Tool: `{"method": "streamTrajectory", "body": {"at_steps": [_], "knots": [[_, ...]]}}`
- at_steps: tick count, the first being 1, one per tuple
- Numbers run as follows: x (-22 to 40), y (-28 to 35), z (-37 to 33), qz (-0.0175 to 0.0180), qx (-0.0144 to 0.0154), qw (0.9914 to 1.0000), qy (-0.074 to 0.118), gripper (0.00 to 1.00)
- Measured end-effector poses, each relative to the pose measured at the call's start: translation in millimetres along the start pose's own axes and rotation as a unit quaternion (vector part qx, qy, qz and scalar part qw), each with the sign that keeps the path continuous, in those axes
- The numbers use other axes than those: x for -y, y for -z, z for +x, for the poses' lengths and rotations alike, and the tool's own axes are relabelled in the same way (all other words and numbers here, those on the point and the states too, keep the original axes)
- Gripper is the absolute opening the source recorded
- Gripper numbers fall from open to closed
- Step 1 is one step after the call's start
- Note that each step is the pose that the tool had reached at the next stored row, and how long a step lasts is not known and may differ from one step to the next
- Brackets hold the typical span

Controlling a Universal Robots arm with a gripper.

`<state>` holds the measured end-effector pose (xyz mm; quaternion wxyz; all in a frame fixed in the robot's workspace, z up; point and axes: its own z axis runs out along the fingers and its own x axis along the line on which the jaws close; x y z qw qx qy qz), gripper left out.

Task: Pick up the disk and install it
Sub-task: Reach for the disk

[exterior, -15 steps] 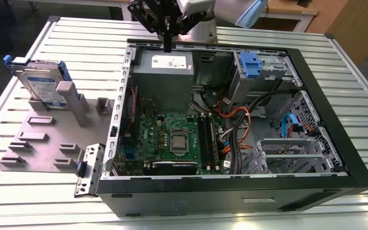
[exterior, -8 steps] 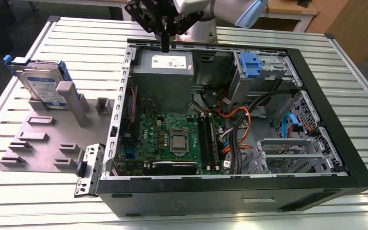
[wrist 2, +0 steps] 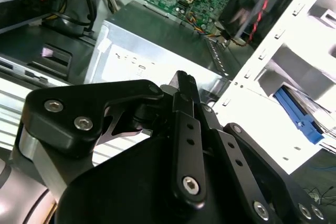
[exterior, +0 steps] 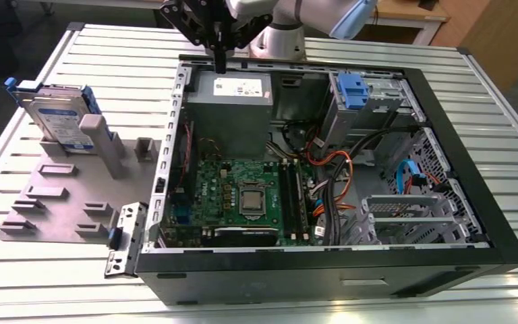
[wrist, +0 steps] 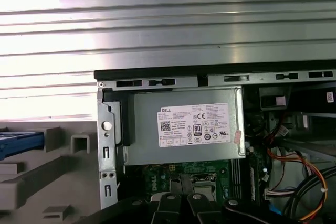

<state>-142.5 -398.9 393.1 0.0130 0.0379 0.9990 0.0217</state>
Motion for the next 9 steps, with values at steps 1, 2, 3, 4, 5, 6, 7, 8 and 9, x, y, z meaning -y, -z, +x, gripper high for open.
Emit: {"method": "streamTrajectory", "body": {"at_steps": [1, 2, 3, 4, 5, 6, 7, 8, 9], "knots": [[0.1, 0.0, 1.9, 0.0, 0.0, 1.0, 0.0, 0.11], [0.3, 0.1, 3.9, 0.0, 0.0, 1.0, 0.0, 0.11], [0.5, 0.1, 5.9, 0.0, 0.0, 1.0, 0.0, 0.11], [0.6, 0.1, 7.9, 0.0, 0.0, 1.0, 0.0, 0.11], [0.8, 0.2, 10.0, -0.0001, 0.0001, 1.0, 0.0, 0.11], [0.9, 0.2, 11.9, 0.0, 0.0001, 1.0, 0.0, 0.11], [1.0, 0.3, 13.8, 0.0, 0.0, 1.0, 0.0, 0.11], [1.2, 0.3, 15.5, 0.0, 0.0, 1.0, 0.0, 0.11], [1.3, 0.4, 17.1, 0.0, 0.0, 1.0, 0.0, 0.11]]}}
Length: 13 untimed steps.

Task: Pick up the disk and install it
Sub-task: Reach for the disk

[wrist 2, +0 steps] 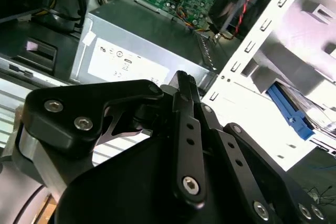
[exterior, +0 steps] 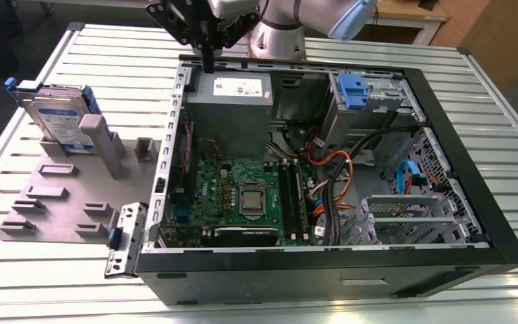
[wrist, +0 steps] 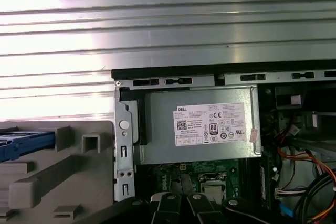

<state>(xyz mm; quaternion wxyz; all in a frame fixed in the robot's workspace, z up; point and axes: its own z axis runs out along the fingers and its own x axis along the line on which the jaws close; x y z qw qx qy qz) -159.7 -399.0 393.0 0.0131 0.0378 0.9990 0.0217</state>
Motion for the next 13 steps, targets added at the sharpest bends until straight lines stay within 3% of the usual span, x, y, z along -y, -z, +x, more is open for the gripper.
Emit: {"method": "streamTrajectory", "body": {"at_steps": [13], "knots": [[1.3, 0.5, 16.8, 0.0, 0.0, 1.0, 0.0, 0.11]]}}
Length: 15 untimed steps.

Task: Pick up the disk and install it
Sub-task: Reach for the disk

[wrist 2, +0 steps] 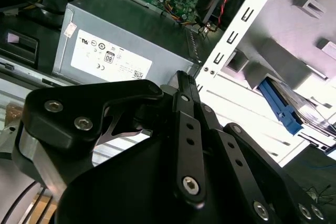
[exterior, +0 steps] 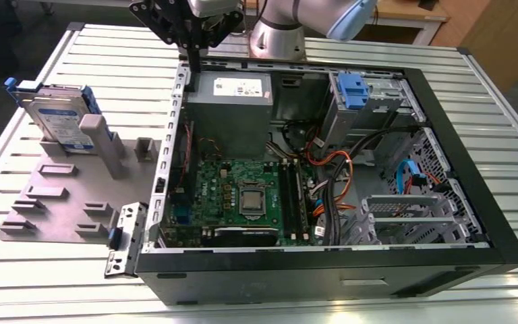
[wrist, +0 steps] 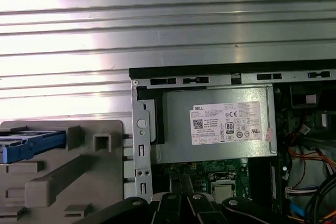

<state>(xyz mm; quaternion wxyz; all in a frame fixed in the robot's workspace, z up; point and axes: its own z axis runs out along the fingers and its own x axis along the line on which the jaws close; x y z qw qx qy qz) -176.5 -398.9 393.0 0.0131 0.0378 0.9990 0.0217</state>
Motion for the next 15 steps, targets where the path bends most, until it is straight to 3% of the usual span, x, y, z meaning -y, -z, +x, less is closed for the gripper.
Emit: {"method": "streamTrajectory", "body": {"at_steps": [15], "knots": [[0.4, 0.1, 4.9, 0.0, 0.0, 1.0, 0.0, 0.11]]}}
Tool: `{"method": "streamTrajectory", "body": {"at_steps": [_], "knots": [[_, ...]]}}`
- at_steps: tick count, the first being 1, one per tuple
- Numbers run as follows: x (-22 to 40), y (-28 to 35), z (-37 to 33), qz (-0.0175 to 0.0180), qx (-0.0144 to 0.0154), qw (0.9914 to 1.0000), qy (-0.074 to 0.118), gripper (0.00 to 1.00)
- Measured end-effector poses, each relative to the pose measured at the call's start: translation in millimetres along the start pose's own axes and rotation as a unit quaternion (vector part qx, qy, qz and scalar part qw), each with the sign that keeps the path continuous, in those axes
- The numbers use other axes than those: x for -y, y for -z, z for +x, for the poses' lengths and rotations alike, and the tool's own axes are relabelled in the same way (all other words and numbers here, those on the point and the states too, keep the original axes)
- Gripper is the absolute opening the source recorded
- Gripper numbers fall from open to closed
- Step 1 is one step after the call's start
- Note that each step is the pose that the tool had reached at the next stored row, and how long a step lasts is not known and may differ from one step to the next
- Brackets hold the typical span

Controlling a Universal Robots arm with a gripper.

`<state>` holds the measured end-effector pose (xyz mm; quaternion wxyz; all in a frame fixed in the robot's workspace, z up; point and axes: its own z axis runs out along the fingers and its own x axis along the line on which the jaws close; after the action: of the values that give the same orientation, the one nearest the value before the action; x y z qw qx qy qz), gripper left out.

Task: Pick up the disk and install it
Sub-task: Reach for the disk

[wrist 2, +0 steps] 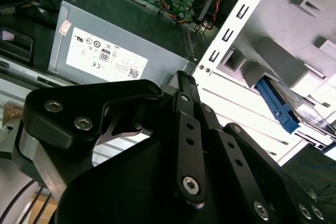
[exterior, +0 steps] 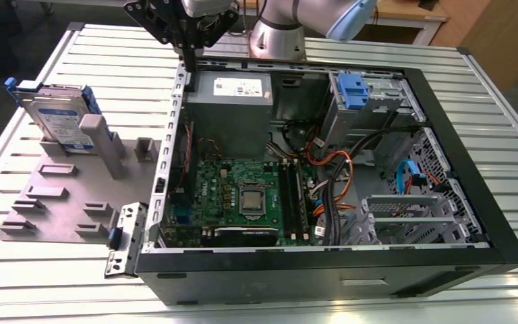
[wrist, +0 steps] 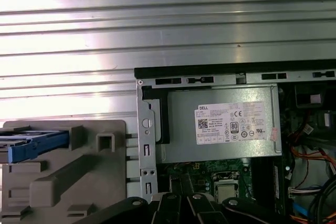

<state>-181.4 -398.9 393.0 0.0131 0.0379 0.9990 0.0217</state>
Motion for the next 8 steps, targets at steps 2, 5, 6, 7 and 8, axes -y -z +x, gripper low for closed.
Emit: {"method": "streamTrajectory", "body": {"at_steps": [2, 5, 6, 7, 8], "knots": [[0.1, 0.0, 1.0, 0.0, 0.0, 1.0, 0.0, 0.11], [0.2, 0.1, 2.1, 0.0, 0.0, 1.0, 0.0, 0.11], [0.2, 0.1, 2.4, 0.0, 0.0, 1.0, 0.0, 0.11], [0.2, 0.1, 2.7, 0.0, 0.0, 1.0, 0.0, 0.11], [0.2, 0.1, 2.9, 0.0, 0.0, 1.0, 0.0, 0.11]]}}
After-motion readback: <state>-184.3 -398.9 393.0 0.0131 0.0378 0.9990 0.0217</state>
